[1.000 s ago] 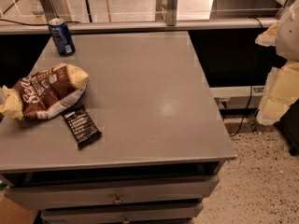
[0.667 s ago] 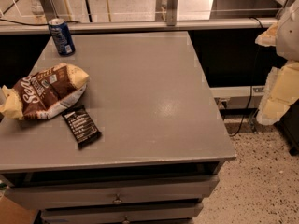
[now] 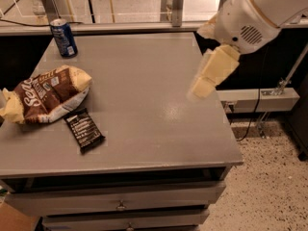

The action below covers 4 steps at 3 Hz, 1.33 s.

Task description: Pick brown chip bag

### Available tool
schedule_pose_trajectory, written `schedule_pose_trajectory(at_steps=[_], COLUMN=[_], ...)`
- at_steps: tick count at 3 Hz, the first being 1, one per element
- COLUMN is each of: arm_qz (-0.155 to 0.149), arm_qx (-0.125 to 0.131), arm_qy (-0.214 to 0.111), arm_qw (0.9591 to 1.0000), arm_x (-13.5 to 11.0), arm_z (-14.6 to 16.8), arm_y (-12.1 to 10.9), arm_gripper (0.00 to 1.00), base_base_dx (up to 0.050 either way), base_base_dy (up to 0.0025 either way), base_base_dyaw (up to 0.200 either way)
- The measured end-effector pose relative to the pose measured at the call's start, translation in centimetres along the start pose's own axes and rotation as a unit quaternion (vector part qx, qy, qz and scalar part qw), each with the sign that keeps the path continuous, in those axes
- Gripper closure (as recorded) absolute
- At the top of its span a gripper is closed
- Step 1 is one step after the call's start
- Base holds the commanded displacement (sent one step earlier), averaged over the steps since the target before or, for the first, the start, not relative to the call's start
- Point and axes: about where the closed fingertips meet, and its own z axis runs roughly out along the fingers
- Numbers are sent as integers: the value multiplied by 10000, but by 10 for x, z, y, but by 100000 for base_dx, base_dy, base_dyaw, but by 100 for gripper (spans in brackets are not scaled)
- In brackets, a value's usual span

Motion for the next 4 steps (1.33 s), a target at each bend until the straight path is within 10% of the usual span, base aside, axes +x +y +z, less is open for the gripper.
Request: schedule_pose_trajectory(at_steps=[1, 4], arm_qz=[-129, -282], arm_qx=[-222, -282], arm_qy=[-994, -1241], arm_qw=[9947, 9915], arm_x=[-66, -81], arm_z=[28, 40], arm_y=[0, -2], arm_gripper=[0, 0], base_base_dx=[0, 0], base_base_dy=[0, 0], base_base_dyaw=[0, 0])
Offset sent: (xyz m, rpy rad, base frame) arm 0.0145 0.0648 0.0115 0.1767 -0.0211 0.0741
